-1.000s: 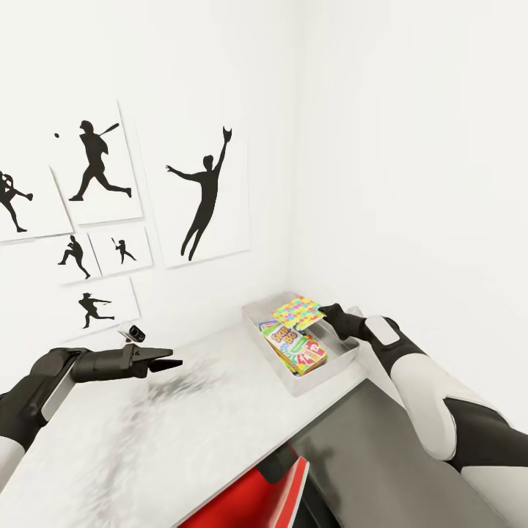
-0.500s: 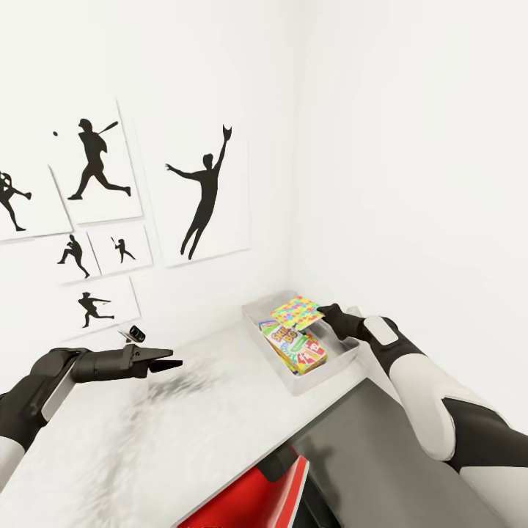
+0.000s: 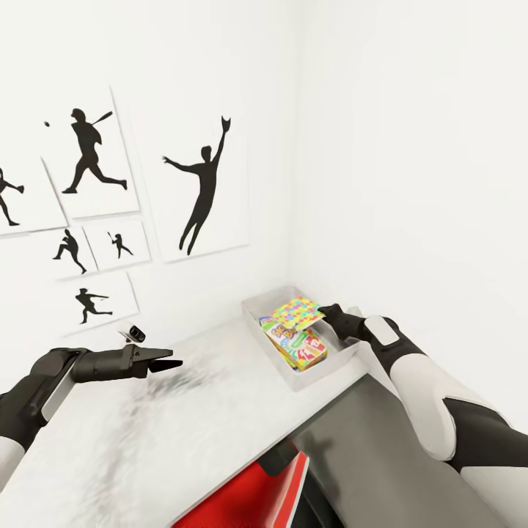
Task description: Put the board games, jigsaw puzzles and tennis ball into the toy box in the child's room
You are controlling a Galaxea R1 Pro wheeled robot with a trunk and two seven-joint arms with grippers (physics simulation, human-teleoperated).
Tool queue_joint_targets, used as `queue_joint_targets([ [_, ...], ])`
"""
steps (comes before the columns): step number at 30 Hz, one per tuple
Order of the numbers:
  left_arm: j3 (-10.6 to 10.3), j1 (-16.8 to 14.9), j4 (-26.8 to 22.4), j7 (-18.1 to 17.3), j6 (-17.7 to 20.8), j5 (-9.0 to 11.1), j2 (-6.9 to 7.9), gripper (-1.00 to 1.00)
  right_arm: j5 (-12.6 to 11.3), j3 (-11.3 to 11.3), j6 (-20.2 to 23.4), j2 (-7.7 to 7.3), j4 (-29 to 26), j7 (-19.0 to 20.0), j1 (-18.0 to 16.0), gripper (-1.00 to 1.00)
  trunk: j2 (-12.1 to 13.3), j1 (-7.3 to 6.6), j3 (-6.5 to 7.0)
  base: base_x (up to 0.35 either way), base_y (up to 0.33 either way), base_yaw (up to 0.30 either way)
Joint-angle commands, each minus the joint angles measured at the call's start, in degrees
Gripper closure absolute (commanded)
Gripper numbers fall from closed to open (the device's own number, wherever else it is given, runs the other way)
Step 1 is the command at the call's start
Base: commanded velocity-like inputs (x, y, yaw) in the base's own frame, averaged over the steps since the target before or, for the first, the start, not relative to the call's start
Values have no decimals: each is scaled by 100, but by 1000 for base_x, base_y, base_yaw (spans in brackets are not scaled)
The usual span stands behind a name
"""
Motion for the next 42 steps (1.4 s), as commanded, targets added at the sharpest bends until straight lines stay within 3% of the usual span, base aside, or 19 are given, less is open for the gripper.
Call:
queue_joint_targets([
  [1, -16, -8, 2, -28, 61, 4, 6, -100, 18, -44, 32, 0, 2, 16, -6, 100, -14, 4, -23, 0, 0, 0],
  [29, -21, -10, 2, -28, 60, 3, -2, -100, 18, -57, 24, 0, 14, 7, -6, 100, -14, 4, -286, 0, 0, 0],
  [42, -20, -9, 2, -28, 52, 0, -2, -100, 19, -61, 23, -3, 4, 7, -6, 100, -14, 4, -303, 0, 0, 0],
])
